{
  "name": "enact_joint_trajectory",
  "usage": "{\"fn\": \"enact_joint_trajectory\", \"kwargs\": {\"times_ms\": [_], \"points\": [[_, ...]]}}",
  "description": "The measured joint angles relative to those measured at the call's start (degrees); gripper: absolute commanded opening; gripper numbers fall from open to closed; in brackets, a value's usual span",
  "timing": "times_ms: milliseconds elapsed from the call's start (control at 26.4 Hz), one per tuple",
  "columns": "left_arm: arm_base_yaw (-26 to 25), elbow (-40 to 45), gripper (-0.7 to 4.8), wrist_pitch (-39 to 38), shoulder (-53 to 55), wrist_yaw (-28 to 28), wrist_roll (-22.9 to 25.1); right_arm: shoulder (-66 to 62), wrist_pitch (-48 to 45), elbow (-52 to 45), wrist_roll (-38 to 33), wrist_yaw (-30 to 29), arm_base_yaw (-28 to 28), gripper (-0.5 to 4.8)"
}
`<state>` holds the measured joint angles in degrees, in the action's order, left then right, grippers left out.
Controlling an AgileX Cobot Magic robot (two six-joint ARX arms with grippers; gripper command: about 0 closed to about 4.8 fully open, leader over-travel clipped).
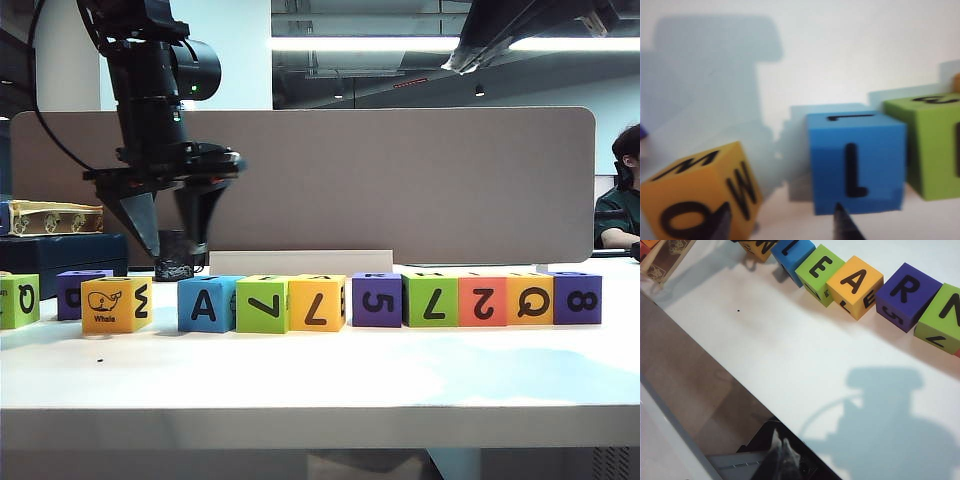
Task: Select the appropriate blocks from the scattered letter blocks on the table and arrange them in a row to spell out "LEARNING".
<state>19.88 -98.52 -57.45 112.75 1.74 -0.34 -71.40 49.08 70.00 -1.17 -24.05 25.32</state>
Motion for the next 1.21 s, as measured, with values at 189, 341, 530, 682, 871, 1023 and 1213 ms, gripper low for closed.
{"fn": "enact_joint_trajectory", "kwargs": {"times_ms": [189,341,530,682,871,1023,1213], "points": [[0.00,-0.02,0.78,-0.33,0.00,3.39,0.94,0.00,0.46,0.00,0.00,0.00,0.00,-0.01],[-0.02,0.72,0.28,0.09,-0.02,3.41,2.01,0.00,0.46,0.00,0.00,0.00,0.00,-0.01],[-0.02,5.70,0.15,1.88,0.07,2.67,2.54,0.00,0.46,0.00,0.00,0.00,0.00,-0.01],[-0.02,7.65,0.14,4.33,0.13,-0.48,2.64,0.00,0.46,0.00,0.00,0.00,0.00,-0.01],[0.04,8.63,0.11,8.46,0.11,-4.44,0.87,0.00,0.50,0.00,0.00,0.00,0.02,-0.01],[0.04,9.40,0.11,8.72,0.11,-7.54,0.31,0.00,0.61,0.00,0.00,0.00,0.00,-0.01],[0.04,9.66,0.11,8.81,0.13,-9.53,-0.72,0.00,0.87,0.00,0.00,0.00,0.02,-0.01]]}}
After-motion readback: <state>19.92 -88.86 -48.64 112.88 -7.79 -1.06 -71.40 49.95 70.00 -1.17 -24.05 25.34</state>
